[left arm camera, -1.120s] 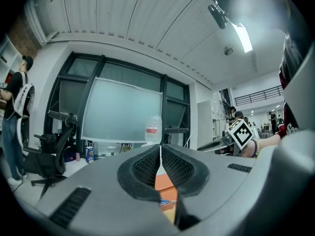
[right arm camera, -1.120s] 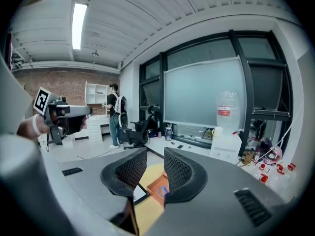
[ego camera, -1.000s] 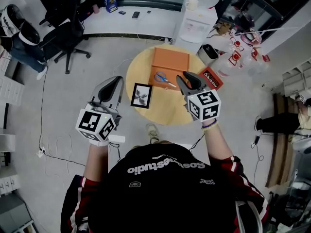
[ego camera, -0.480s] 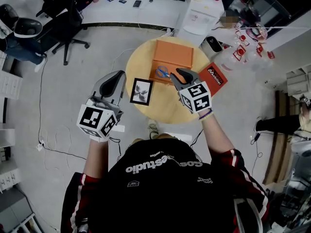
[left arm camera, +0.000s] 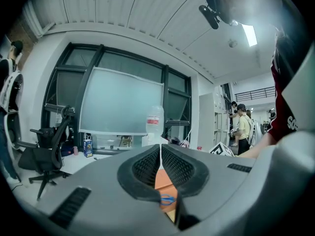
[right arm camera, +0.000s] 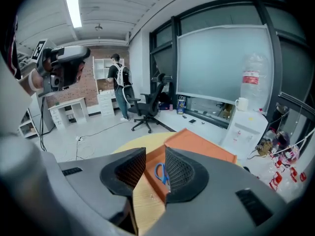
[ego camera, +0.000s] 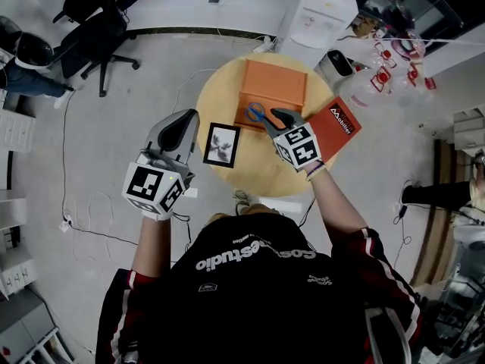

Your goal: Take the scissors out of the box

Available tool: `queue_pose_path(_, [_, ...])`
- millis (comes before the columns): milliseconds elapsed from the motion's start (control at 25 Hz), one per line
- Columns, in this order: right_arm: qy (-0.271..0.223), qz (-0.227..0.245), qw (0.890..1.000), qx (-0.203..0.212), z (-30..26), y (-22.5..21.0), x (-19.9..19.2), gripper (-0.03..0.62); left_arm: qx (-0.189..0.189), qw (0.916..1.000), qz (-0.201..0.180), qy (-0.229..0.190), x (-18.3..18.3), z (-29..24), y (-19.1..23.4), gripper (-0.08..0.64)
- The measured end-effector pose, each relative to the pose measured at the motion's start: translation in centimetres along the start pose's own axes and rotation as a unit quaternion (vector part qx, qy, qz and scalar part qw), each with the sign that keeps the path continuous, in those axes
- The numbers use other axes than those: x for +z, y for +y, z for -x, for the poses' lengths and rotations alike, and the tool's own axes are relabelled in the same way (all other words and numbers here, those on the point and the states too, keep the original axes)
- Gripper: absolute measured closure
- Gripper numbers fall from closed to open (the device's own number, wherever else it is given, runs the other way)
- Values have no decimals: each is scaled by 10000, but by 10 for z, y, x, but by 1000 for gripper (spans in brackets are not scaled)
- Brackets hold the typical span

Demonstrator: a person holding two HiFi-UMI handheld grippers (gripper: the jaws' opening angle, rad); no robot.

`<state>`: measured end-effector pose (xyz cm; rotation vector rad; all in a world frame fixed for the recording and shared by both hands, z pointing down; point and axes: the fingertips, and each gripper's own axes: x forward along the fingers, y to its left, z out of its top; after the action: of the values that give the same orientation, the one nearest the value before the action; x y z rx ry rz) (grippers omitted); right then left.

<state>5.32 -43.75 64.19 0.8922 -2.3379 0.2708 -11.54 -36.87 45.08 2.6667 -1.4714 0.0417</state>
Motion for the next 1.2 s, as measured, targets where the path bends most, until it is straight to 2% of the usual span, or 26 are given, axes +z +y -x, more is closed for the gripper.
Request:
queue_pose_path(160, [229, 119, 9996, 106, -25, -5, -14, 457, 4, 10000, 11, 74, -8, -10, 6, 534])
queue_pose_path(400, [600, 60, 9979, 250, -63, -17, -36, 446, 103, 9996, 140, 221, -20, -26, 19, 534])
queue_pose_path(1000, [1457, 92, 9880, 508, -129, -35, -77, 437, 121, 9962, 497, 702, -57, -47, 36, 534])
queue_pose_path(1200, [1803, 181, 9816, 603, -143, -34, -90, 437, 120, 9970, 401, 652, -59, -47, 40, 534])
